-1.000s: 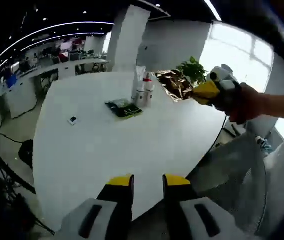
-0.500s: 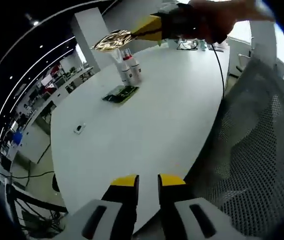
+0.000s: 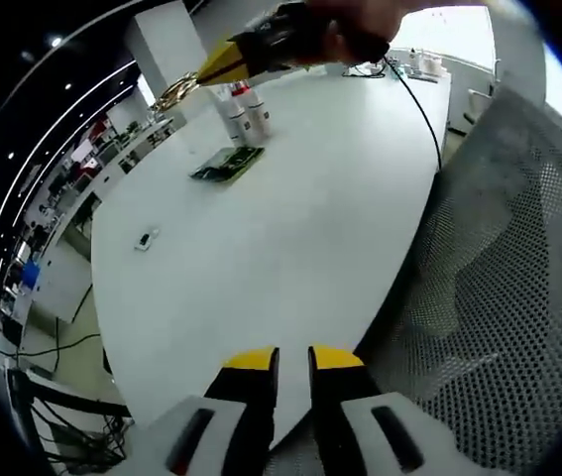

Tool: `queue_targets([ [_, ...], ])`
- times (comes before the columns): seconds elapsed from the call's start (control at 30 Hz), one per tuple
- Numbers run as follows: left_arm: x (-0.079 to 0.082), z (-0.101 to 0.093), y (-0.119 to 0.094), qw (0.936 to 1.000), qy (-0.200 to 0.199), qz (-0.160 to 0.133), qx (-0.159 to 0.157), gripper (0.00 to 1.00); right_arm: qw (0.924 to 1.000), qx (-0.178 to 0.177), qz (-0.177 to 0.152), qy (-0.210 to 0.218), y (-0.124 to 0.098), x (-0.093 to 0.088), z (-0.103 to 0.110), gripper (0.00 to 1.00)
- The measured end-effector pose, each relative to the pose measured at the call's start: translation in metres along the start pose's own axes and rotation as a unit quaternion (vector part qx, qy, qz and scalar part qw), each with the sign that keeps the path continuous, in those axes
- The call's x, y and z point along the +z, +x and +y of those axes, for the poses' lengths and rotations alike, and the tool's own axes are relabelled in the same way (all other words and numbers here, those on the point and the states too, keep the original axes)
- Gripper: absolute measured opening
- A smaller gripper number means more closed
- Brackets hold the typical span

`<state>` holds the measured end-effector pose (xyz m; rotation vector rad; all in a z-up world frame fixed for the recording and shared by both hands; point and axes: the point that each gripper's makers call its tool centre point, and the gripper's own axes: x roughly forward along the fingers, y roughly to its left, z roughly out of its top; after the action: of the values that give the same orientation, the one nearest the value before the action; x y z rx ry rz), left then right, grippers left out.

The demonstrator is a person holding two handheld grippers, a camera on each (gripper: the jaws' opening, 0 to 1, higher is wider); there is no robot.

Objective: Arrange the skincare products in the storage area until every visible bottle or jar stands upright without overlapping.

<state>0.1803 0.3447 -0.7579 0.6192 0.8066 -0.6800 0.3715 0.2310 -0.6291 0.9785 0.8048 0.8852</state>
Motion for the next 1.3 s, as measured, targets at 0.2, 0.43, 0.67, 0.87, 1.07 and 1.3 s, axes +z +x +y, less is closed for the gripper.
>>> queue_targets([
  [0.2, -0.001, 0.001, 0.001, 1.0000, -0.007, 0.002, 0.000, 0.13, 0.9997, -0.023, 0.002, -0.001, 0.020, 0.023, -0.025, 0.00],
  [0.43, -0.003, 0.001, 0.002, 0.9999, -0.010, 0.001, -0.002, 0.13, 0.9984, -0.056, 0.012, -0.006, 0.043, 0.036, -0.045, 0.00],
  [0.67, 0.000, 0.001, 0.002, 0.9999, -0.012, -0.009, -0.002, 0.13, 0.9935, -0.102, 0.048, -0.015, 0.056, 0.034, -0.078, 0.00],
  [0.87, 0.002, 0.001, 0.003, 0.9998, -0.018, -0.013, -0.002, 0.13, 0.9895, -0.133, 0.057, -0.012, 0.061, 0.031, -0.098, 0.00],
  [1.07, 0.006, 0.000, 0.003, 0.9996, -0.015, -0.026, -0.001, 0.13, 0.9846, -0.159, 0.072, -0.007, 0.066, 0.024, -0.114, 0.00],
  [1.3, 0.006, 0.001, 0.004, 0.9996, -0.013, -0.026, 0.002, 0.13, 0.9729, -0.209, 0.099, -0.005, 0.065, 0.014, -0.140, 0.00],
])
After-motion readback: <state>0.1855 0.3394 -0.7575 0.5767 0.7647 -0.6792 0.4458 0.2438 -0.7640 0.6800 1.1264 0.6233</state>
